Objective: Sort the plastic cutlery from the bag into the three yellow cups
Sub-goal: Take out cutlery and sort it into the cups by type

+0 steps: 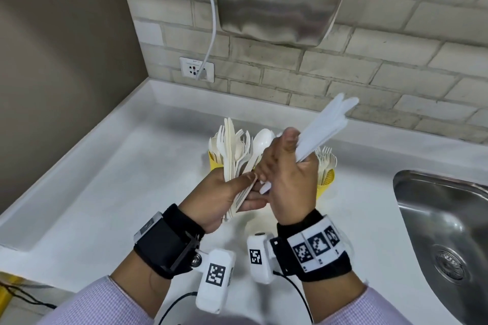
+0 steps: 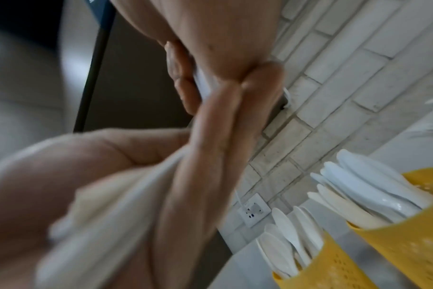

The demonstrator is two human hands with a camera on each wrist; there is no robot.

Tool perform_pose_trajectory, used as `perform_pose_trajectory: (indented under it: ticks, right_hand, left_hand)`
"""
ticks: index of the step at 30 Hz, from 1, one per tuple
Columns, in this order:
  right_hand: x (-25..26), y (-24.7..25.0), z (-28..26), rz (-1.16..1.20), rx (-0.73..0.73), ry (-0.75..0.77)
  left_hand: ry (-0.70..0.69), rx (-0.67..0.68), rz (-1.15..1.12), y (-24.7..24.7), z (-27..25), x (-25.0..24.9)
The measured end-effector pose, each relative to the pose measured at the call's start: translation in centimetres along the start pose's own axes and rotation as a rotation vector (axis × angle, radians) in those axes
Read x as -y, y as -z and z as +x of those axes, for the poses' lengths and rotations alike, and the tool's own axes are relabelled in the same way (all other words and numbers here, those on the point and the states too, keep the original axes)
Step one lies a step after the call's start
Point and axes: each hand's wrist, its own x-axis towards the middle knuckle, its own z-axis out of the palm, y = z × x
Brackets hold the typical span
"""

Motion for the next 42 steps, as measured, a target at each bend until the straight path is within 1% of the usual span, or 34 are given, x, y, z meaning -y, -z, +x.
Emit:
perform_pose_trajectory:
  ticks: [3,5,7,8,10,14,16,18,20,23,27,29,31,35,37,39,42]
  right_hand:
    - [2.1,0.6,1.3,0.06,-0.114,0.004]
    - [3.7,1.1,2.4,0.078,-0.178,0.026]
    - [5.0,1.7,3.4,0.042,-0.198,0.033]
    - [5.5,2.1,3.8,-0.004,-0.182,0.028]
    - [6.1,2.7,4.4,-0.147,-0.092,0.028]
    - [6.6,2.7,4.1,-0.469,0.171,0.086]
    - [6.4,2.3,3.6,-0.525,0.289,0.106]
    - [5.7,2.1,3.2,-0.558,0.351,0.107]
    - [5.4,1.7,2.8,-0.553,0.349,0.075]
    - [4.6,1.9,3.0,-0.555,0.33,0.078]
    - [4.4,2.5,3.6,-0.573,0.341,0.019]
    - [4.4,2.6,3.8,-0.543,0.337,0.004]
    - [4.5,2.6,3.8,-0.451,0.334,-0.036]
    - [4.5,2.5,3.8,-0.146,0.346,-0.15]
    - [4.6,2.7,3.9,-0.083,0.325,-0.163]
    - [4.7,3.0,4.0,-0.129,0.339,-0.142]
    - [5.3,3.3,3.7,-0.402,0.46,-0.064]
  left_hand:
    - [-0.016,-0.044,0.203,0.3,-0.2,0.0]
    - [-0.063,-0.053,0.264,0.3,-0.4,-0.1]
    - [-0.101,-0.047,0.317,0.3,-0.4,-0.2]
    - [-0.116,-0.045,0.347,0.3,-0.4,-0.2]
    - [-0.151,-0.048,0.428,0.2,-0.3,-0.2]
    - [-0.206,-0.082,0.602,-0.2,-0.1,-0.2]
    - [-0.218,-0.102,0.623,-0.4,0.0,-0.2]
    - [-0.227,-0.106,0.633,-0.4,0.0,-0.2]
    - [-0.238,-0.109,0.649,-0.4,-0.1,-0.3]
    - [-0.238,-0.107,0.656,-0.2,-0.4,-0.3]
    - [-0.207,-0.103,0.651,-0.2,-0.5,-0.4]
    - [-0.19,-0.092,0.642,-0.1,-0.5,-0.5]
    - [-0.18,-0.073,0.631,-0.1,-0.5,-0.6]
    - [-0.161,-0.021,0.595,-0.2,-0.8,-0.8]
    - [-0.148,-0.003,0.585,-0.5,-1.0,-1.0]
    - [-0.134,0.002,0.596,-0.7,-1.2,-1.3]
    - [-0.123,0.012,0.594,-0.8,-1.4,-1.5]
